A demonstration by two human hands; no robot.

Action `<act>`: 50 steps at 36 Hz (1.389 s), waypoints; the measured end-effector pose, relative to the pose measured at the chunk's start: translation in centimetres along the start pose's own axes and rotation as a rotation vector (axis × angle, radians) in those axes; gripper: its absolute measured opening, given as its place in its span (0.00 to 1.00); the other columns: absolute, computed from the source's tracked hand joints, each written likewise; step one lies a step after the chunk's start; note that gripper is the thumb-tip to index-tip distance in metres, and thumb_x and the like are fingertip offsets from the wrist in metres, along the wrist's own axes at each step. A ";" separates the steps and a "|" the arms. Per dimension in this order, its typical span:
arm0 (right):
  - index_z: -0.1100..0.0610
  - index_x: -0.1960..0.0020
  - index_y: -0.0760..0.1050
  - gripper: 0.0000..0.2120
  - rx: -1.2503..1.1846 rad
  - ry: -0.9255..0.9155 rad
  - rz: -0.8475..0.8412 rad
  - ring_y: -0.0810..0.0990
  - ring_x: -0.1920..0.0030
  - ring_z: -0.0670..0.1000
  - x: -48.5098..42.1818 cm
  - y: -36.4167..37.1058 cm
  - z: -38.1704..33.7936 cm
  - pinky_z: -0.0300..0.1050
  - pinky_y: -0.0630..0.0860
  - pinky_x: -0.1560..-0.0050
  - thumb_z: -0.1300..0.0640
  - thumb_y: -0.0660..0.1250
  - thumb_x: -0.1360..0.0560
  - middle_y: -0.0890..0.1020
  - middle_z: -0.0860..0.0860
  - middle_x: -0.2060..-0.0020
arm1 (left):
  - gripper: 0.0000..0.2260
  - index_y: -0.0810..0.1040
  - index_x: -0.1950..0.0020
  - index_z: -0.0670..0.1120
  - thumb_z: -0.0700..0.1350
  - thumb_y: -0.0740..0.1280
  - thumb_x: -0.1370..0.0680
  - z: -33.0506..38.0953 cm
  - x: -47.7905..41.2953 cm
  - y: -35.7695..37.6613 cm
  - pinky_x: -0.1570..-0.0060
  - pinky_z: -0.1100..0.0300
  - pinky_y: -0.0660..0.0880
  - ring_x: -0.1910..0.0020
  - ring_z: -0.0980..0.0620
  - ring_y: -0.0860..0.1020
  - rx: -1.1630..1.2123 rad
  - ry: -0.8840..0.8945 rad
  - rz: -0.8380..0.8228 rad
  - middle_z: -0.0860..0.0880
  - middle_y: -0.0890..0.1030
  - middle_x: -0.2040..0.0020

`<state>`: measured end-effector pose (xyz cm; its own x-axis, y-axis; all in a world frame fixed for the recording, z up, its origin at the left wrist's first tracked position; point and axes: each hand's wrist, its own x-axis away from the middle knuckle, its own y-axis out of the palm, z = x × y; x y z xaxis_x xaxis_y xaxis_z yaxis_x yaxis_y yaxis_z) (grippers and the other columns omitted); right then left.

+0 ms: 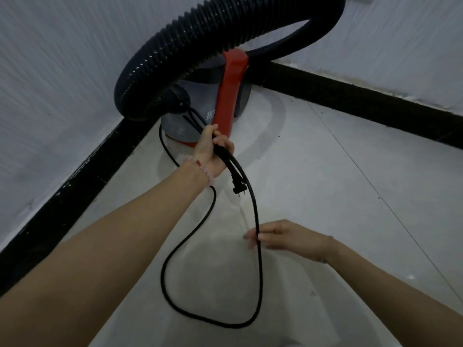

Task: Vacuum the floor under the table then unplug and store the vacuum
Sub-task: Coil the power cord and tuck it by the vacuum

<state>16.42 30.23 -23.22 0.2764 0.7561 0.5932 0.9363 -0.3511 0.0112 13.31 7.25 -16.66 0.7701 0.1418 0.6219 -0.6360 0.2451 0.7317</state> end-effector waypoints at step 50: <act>0.52 0.51 0.76 0.18 0.124 -0.352 0.372 0.66 0.74 0.41 -6.9 11.8 -9.4 0.30 0.63 0.72 0.49 0.49 0.17 0.68 0.46 0.71 | 0.10 0.80 0.53 0.46 0.44 0.73 0.33 3.4 11.4 -18.1 0.64 0.60 0.78 0.70 0.55 0.76 -0.335 0.291 0.152 0.49 0.78 0.63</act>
<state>23.49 15.66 -19.59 0.6315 0.7398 0.2322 0.7734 -0.5796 -0.2566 33.44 1.17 -21.81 0.6813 0.4512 0.5764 -0.7290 0.4897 0.4784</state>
